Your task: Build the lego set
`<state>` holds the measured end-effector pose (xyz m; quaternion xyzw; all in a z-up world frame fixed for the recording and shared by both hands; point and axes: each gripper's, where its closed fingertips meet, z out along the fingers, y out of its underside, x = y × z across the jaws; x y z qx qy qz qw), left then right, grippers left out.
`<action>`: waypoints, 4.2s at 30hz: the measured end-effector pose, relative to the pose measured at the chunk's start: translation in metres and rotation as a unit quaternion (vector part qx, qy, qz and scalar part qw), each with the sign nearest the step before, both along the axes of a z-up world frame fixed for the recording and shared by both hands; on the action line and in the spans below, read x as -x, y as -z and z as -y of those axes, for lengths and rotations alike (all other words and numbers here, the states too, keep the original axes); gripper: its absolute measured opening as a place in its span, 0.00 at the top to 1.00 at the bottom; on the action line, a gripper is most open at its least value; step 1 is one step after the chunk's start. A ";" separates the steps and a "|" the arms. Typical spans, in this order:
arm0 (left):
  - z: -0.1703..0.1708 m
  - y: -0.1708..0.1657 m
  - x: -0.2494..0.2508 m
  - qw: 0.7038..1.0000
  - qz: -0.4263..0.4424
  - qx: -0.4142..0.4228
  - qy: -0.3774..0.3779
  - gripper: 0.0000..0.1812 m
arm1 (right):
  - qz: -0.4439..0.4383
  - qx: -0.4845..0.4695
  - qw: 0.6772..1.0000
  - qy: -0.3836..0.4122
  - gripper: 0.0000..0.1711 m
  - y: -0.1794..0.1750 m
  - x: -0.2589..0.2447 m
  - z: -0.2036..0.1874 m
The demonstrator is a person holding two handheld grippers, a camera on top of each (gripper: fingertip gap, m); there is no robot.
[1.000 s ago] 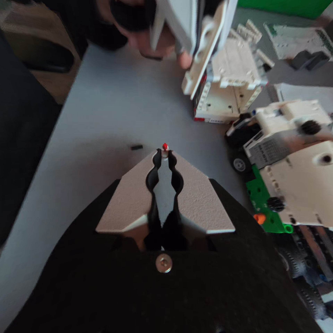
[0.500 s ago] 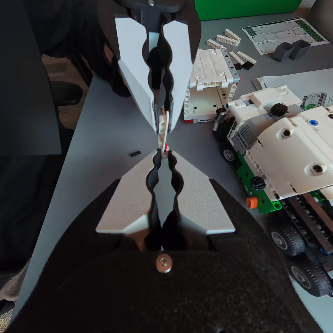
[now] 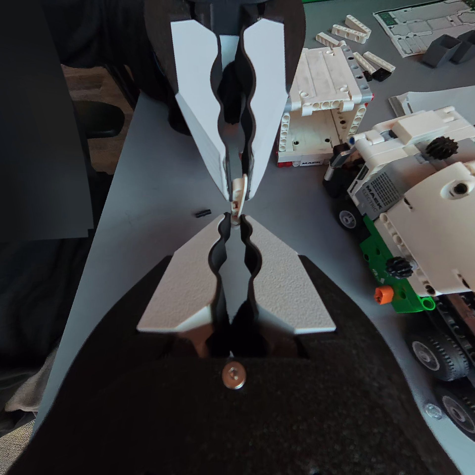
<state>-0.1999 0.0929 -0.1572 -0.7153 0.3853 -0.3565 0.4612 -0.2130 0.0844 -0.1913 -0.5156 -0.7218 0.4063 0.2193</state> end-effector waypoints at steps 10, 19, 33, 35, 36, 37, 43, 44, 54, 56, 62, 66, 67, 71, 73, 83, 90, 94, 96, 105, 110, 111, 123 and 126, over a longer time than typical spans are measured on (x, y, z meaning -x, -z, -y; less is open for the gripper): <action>0.001 -0.004 0.001 1.000 0.024 -0.002 -0.002 0.97 | -0.006 0.046 0.999 0.009 0.97 -0.005 0.003 0.001; -0.005 -0.020 0.008 0.993 0.119 0.006 -0.027 0.97 | -0.046 0.124 0.991 0.021 0.97 -0.025 0.006 -0.004; -0.043 -0.072 0.025 0.946 0.303 0.013 -0.112 0.97 | -0.187 0.354 0.909 0.112 0.97 -0.078 0.020 -0.031; -0.044 -0.068 0.025 0.951 0.290 0.020 -0.108 0.98 | -0.184 0.346 0.912 0.119 0.97 -0.074 0.019 -0.032; -0.044 -0.067 0.026 0.949 0.294 0.025 -0.108 0.97 | -0.186 0.348 0.911 0.123 0.97 -0.074 0.019 -0.033; -0.045 -0.068 0.026 0.945 0.307 0.031 -0.108 0.97 | -0.191 0.352 0.908 0.126 0.97 -0.075 0.019 -0.033; -0.048 -0.072 0.027 0.928 0.352 0.051 -0.107 0.98 | -0.215 0.369 0.893 0.141 0.97 -0.079 0.020 -0.035; -0.048 -0.073 0.028 0.923 0.366 0.059 -0.107 0.98 | -0.223 0.375 0.888 0.144 0.97 -0.081 0.020 -0.036; -0.050 -0.074 0.020 0.923 0.366 0.071 -0.093 0.98 | -0.229 0.387 0.881 0.145 0.97 -0.081 0.020 -0.037; -0.049 -0.074 0.020 0.926 0.358 0.073 -0.089 0.97 | -0.230 0.384 0.882 0.145 0.97 -0.082 0.019 -0.038; -0.048 -0.076 0.022 0.900 0.414 0.109 -0.075 0.97 | -0.257 0.366 0.882 0.150 0.97 -0.089 0.017 -0.040; -0.053 -0.076 0.025 0.878 0.454 0.129 -0.081 0.98 | -0.261 0.368 0.878 0.159 0.97 -0.089 0.020 -0.042; -0.054 -0.077 0.025 0.879 0.452 0.127 -0.084 0.97 | -0.263 0.370 0.877 0.161 0.97 -0.089 0.019 -0.044; -0.059 -0.075 0.027 0.883 0.444 0.119 -0.095 0.98 | -0.260 0.347 0.886 0.165 0.97 -0.087 0.019 -0.048; -0.060 -0.076 0.029 0.883 0.444 0.115 -0.097 0.98 | -0.265 0.332 0.890 0.168 0.97 -0.087 0.019 -0.049; -0.064 -0.088 0.030 0.871 0.469 0.087 -0.119 0.98 | -0.294 0.423 0.840 0.172 0.97 -0.099 0.017 -0.055; -0.065 -0.086 0.035 0.872 0.467 0.078 -0.123 0.98 | -0.317 0.426 0.826 0.190 0.97 -0.106 0.009 -0.070; -0.064 -0.086 0.031 0.888 0.438 0.081 -0.114 0.98 | -0.294 0.393 0.853 0.177 0.97 -0.104 0.008 -0.067; -0.062 -0.084 0.027 0.906 0.402 0.084 -0.102 0.98 | -0.279 0.364 0.873 0.166 0.97 -0.102 0.006 -0.065; -0.055 -0.082 0.022 0.917 0.379 0.105 -0.066 0.98 | -0.284 0.324 0.889 0.155 0.97 -0.106 0.000 -0.063; -0.054 -0.081 0.022 0.908 0.396 0.121 -0.061 0.98 | -0.288 0.322 0.888 0.160 0.97 -0.108 0.000 -0.063; -0.054 -0.081 0.021 0.907 0.400 0.119 -0.063 0.98 | -0.292 0.323 0.886 0.161 0.97 -0.108 0.000 -0.064; -0.061 -0.081 0.024 0.874 0.461 0.130 -0.077 0.98 | -0.308 0.382 0.853 0.179 0.95 -0.110 0.003 -0.072; -0.064 -0.079 0.026 0.875 0.459 0.130 -0.085 0.98 | -0.308 0.381 0.853 0.181 0.97 -0.107 0.004 -0.072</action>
